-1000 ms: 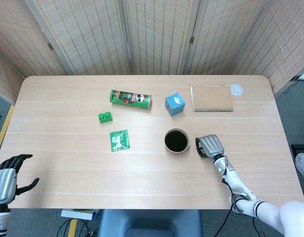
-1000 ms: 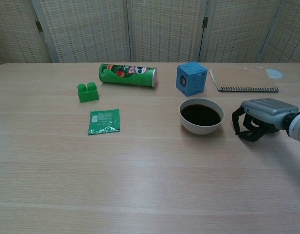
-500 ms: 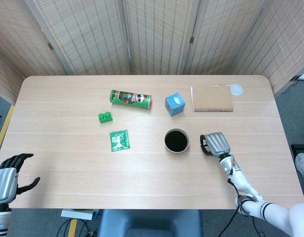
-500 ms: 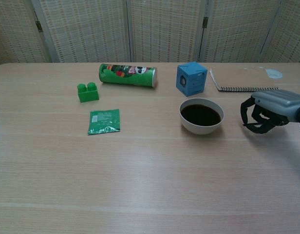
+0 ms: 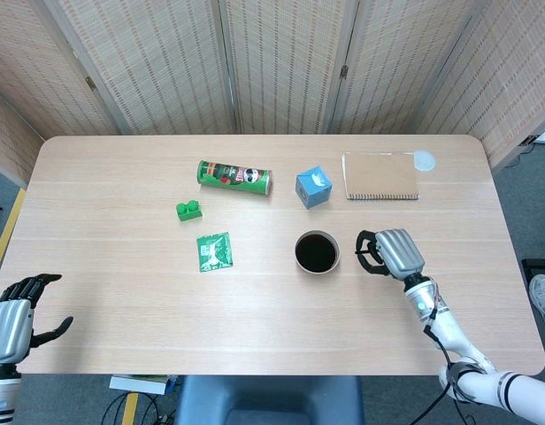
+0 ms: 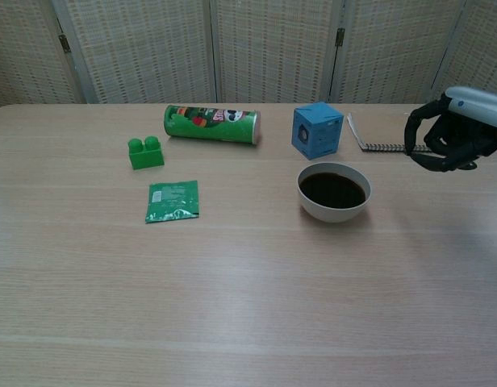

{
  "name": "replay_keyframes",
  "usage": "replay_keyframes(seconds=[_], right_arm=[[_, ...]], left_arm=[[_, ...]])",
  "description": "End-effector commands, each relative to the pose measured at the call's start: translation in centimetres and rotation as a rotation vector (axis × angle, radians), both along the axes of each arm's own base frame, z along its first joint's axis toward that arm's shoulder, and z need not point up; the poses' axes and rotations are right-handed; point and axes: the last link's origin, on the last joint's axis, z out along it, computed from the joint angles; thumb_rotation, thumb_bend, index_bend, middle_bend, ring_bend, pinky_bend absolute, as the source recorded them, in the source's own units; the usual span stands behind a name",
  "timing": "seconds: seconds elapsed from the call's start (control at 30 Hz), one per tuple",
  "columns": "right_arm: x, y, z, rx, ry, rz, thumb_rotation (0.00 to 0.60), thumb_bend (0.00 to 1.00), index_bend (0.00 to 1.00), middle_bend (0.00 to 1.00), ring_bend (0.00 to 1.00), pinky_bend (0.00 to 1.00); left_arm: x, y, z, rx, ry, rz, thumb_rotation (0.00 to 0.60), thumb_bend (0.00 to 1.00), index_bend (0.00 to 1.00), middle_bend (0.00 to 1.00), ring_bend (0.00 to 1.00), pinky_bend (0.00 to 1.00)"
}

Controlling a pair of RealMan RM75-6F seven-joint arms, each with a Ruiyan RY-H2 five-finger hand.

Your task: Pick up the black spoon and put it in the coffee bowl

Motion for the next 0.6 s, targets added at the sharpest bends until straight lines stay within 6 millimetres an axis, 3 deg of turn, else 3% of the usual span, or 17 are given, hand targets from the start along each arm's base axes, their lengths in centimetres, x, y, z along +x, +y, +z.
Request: replay_keyframes(seconds=[0.03,0.27,0.6], right_arm=[[2.0,0.2,0.6,0.020,-0.135,0.021,0.600,0.41,0.62,0.88,1.00,1.00],[4.8,-0.4,-1.6,0.110,-0.341,0.006,0.600,0.41,0.62,0.88,1.00,1.00],[7.8,-2.2,-6.6,0.226,-0.555,-0.074,0.600,0.41,0.63,0.88,1.00,1.00]], left_arm=[[0.1,0.0,0.1,0.003,-0.001,-0.004,0.600,0.23,0.28,0.29,0.25,0.27],[0.1,-0.2,0.3,0.007,0.001,0.001,0.600,0.23,0.28,0.29,0.25,0.27],[-0.1,-0.4,0.5,0.014,0.000,0.009,0.600,0.23,0.28,0.29,0.25,0.27]])
